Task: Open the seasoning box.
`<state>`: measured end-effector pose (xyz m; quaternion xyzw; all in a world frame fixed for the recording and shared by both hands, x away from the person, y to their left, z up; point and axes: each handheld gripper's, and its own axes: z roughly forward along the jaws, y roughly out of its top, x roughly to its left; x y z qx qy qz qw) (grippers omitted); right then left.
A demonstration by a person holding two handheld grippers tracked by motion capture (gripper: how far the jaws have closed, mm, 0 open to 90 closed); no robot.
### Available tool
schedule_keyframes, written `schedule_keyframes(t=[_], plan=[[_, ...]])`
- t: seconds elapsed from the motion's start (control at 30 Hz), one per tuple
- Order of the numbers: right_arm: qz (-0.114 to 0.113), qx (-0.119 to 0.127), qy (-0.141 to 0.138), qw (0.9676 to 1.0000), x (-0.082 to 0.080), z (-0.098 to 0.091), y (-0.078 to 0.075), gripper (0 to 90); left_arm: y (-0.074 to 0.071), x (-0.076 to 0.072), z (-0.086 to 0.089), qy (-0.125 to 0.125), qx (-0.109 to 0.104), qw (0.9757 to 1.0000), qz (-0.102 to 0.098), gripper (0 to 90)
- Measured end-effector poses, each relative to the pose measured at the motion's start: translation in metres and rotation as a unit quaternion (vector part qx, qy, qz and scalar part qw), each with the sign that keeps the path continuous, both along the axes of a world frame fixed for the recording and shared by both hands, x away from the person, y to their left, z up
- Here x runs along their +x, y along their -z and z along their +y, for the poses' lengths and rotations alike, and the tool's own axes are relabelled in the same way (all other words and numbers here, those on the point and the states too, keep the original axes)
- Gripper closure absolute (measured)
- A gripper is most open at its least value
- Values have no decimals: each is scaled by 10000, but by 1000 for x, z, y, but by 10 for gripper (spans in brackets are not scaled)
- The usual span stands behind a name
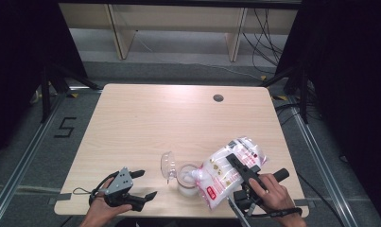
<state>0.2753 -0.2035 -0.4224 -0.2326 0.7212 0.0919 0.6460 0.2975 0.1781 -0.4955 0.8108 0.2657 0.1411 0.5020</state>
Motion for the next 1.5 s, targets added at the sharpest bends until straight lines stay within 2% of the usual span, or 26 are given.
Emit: schedule_keyframes(t=[0.17,0.2,0.27,0.37,0.4,0.43,0.53,0.57,0.63,0.67,0.7,0.73,0.77,0.83,0.9,0.93,0.97,1.0,1.07,1.13,1.3,1.37,1.4,1.43,1.47,1.5], plan=[[112,171,98,9997,0,-2,3,690,0,0,0,6,-1,10000,11,154],[69,48,47,10000,0,-1,1,690,0,0,0,-9,-37,10000,17,154],[-12,53,-29,10000,0,-1,0,690,0,0,0,9,3,10000,0,154],[2,54,-19,10000,0,-1,0,690,0,0,0,10,3,10000,4,154],[97,63,45,9999,0,-2,2,690,0,0,0,10,-8,10000,-1,154],[27,29,-17,10000,0,-1,2,690,0,0,0,13,9,10000,6,154],[130,90,1,9999,0,-1,3,690,0,0,0,-19,-3,10000,-14,154],[272,308,113,9991,-1,-2,6,691,0,0,0,-23,-30,10000,-23,154],[282,319,101,9990,-1,-2,6,692,-1,0,1,37,48,9999,-85,154],[264,271,120,9992,-1,-2,6,692,-1,-1,0,-47,9,10000,-2,154],[194,176,67,9996,0,-2,5,692,-1,0,1,17,36,10000,-76,154],[262,286,58,9992,0,-3,5,692,-1,0,1,11,31,10000,-68,154],[246,241,30,9994,1,-3,4,693,0,0,0,25,7,10000,-75,154],[351,382,83,9986,1,-5,6,694,0,0,0,11,21,10000,-68,154],[314,329,19,9990,3,-6,5,695,0,1,0,60,33,9999,-111,154],[410,437,79,9982,3,-7,7,695,-1,2,1,72,74,9999,-119,154],[368,355,-17,9987,4,-6,5,696,0,2,0,55,29,9999,-102,154],[468,461,53,9978,4,-7,7,698,0,0,0,-13,17,10000,-1,154],[397,407,-40,9984,5,-7,6,700,0,0,0,-17,-8,10000,-14,154],[497,473,69,9976,4,-8,9,701,0,0,0,-15,-2,10000,-14,154],[489,530,-51,9974,5,-8,8,704,0,0,0,-15,-7,10000,-2,155],[644,723,26,9953,5,-9,10,705,0,0,0,-32,-41,10000,-1,155],[584,629,-71,9963,6,-10,8,705,0,0,0,-32,-36,10000,-3,155],[774,848,26,9934,6,-11,10,705,0,0,0,-35,-39,10000,1,155],[838,986,-2,9916,7,-13,10,705,0,0,0,-30,-36,10000,-2,155],[738,869,-118,9934,9,-13,7,706,0,0,0,-11,4,10000,-12,155]])
